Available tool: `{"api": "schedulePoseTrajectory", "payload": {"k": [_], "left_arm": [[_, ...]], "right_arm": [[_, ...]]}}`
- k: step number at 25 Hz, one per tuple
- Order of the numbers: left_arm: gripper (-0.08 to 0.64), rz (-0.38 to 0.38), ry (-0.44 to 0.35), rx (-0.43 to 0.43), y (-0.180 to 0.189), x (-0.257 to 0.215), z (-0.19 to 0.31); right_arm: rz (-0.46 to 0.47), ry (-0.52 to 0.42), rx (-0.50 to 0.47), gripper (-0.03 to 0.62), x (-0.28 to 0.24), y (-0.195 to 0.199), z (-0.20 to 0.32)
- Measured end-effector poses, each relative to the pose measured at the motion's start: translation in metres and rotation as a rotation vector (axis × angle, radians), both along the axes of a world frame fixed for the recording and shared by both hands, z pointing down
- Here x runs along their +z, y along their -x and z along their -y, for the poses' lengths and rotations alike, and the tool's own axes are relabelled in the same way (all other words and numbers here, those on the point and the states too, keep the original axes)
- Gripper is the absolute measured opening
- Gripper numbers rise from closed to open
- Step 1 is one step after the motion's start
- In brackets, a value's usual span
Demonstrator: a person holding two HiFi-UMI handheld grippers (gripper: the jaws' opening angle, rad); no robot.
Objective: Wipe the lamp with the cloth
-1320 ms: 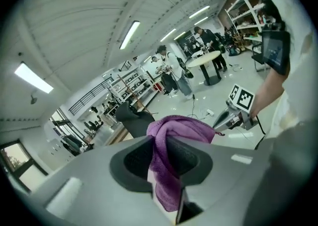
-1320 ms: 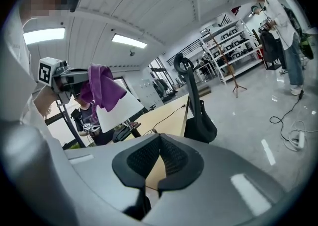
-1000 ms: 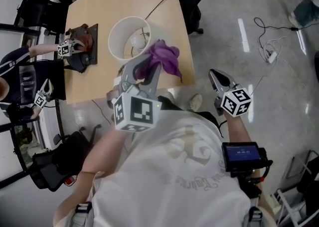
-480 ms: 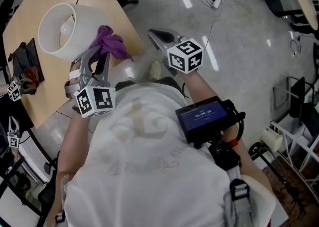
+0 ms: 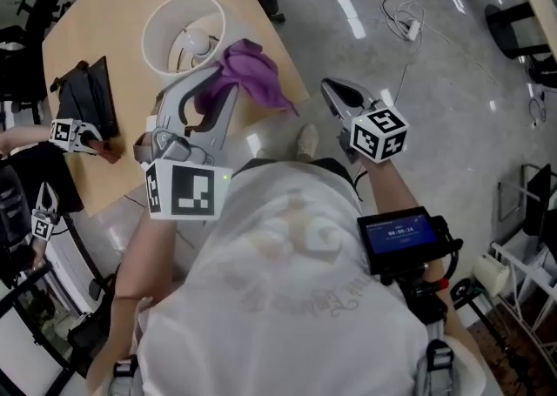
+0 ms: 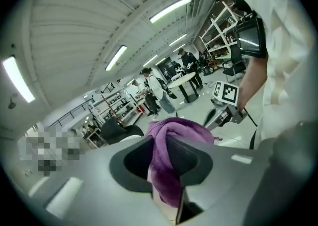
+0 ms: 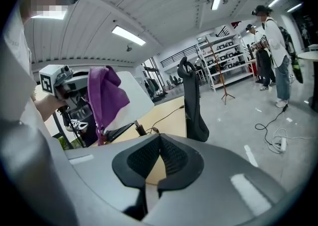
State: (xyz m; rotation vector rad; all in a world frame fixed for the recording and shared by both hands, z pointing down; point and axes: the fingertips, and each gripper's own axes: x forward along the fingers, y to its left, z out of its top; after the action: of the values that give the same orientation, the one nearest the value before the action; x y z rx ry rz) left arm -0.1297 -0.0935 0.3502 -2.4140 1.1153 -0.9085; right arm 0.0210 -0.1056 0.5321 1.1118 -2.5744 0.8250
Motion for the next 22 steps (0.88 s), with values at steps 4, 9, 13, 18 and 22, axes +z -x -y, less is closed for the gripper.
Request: {"api": "schedulePoseTrajectory", "payload": {"k": [4,9,13,18,22], "left_arm": [[0.086,0.021,-0.068,-0.002,0.018,-0.011,0.008],[0.086,0.027,-0.055,0.126,0.019,0.030,-0.014],[0.086,0.012,0.052,0.145,0.012,0.077,-0.022],[0.086,0.054,0.243,0.173,0.009,0.137,-0.043],[0.086,-0.035,0.235,0.163,0.021,0.112,-0.052]], "right_arm": [[0.013,-0.017,0.011,0.014,-0.004,0.003,0.005],[0.008,-0.030,0.000,0.014,-0.010,0.018,0.003],[0.002,-0.032,-0.005,0.014,-0.009,0.013,0.010],[0.011,-0.045,-0.027,0.014,-0.008,0.015,0.011],[0.009,-0.031,-0.048,0.014,-0.012,0.027,0.009]]}}
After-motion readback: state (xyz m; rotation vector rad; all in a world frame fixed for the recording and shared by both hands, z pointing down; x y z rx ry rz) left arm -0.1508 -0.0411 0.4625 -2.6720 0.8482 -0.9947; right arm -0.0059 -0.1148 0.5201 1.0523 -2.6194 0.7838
